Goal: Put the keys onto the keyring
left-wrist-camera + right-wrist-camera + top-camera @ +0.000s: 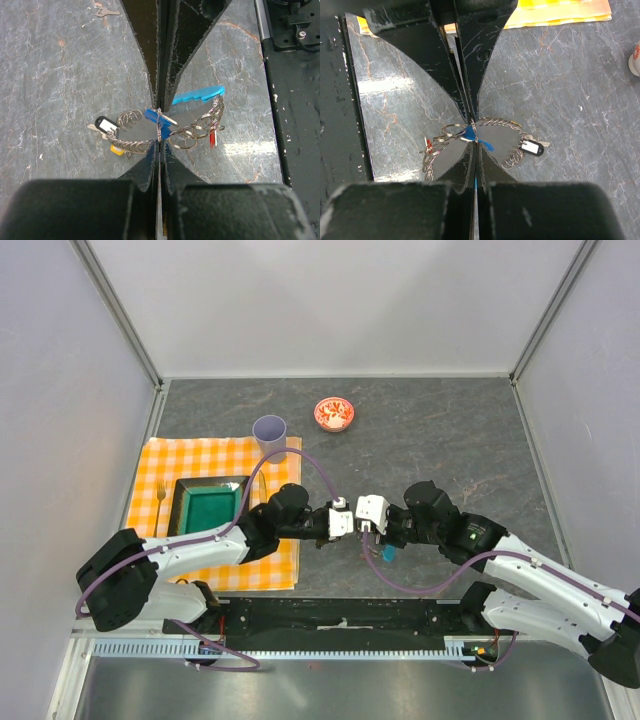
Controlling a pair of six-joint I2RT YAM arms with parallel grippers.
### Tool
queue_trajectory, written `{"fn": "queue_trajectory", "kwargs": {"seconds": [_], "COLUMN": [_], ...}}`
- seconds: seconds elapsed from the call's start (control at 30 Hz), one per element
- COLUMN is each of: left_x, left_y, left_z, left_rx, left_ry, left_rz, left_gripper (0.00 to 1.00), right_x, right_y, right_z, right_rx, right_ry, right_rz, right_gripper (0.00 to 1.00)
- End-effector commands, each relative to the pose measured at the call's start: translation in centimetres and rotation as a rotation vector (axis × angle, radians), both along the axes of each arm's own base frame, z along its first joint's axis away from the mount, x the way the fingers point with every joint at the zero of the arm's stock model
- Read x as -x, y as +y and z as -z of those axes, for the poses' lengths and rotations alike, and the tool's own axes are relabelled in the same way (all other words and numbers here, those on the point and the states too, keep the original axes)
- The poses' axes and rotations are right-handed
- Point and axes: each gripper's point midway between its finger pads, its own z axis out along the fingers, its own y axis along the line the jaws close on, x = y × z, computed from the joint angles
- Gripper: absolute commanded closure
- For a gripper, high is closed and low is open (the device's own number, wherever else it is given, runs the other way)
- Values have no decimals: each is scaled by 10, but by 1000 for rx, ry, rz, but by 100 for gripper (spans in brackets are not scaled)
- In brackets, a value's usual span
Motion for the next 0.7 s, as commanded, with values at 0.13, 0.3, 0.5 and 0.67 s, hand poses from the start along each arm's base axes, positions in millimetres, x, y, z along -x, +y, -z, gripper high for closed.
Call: {"fn": "queue_trajectory", "kwargs": {"seconds": [0.13,0.3,0.5,0.67], "left_x": [-6,-4,-1,0], "left_y": [-7,-7,-8,-7], "left_z": [-25,-25,-27,-29], "left_rx": [54,57,64,68], "left_ry": [-97,-92,-93,-93], "left_rz": [10,18,31,38], "left_gripper": [98,98,98,98], "right_x": [3,3,2,1], "right_y": [5,6,6,6], "right_z": [-7,-4,-3,-3], "right_rx": [-34,-28,-23,-24], "right_ry": [-3,4,2,-2], "right_rz": [-19,-22,-18,-14], "right_gripper": [100,100,100,100]}}
